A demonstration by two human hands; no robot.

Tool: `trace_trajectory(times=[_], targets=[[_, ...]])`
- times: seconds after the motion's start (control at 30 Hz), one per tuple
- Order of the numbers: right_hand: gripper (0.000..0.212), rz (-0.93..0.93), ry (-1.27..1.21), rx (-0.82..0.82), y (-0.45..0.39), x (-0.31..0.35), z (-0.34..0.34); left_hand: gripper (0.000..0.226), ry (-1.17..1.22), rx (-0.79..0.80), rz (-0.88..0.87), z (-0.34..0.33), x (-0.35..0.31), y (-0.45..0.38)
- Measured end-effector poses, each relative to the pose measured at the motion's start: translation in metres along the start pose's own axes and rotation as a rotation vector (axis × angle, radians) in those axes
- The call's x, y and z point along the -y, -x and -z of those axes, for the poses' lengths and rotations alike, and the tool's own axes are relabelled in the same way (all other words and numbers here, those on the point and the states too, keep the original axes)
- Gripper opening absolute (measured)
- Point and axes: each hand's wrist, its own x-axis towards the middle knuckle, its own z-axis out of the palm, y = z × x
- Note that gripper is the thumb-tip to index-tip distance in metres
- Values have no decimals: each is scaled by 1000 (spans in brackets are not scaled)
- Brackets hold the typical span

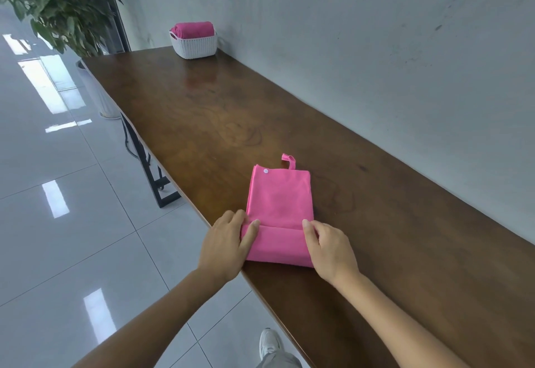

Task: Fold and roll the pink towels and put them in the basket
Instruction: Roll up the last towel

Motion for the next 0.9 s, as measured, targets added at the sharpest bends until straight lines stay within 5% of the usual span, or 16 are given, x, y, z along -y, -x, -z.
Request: trace_trajectory(times=[0.2, 0.33, 0.47, 0.63, 0.77, 0.9], targets=[[54, -158, 50, 28, -4, 6, 3, 54, 108, 14, -117, -1, -5, 4], [46, -12, 56, -214, 5, 3, -4, 52, 64, -5, -17, -1, -11, -15], [49, 75, 46, -215, 7, -5, -8, 53, 56, 65, 106, 1, -16, -29], [46, 53, -8, 2, -1, -2, 7, 55, 84, 93, 172, 3, -18, -18], [55, -75, -37, 122, -12, 3, 11, 38, 33, -40, 7, 2, -17, -2], [57, -210, -12, 213, -26, 8, 15, 58, -96, -65, -118, -3, -15, 1]])
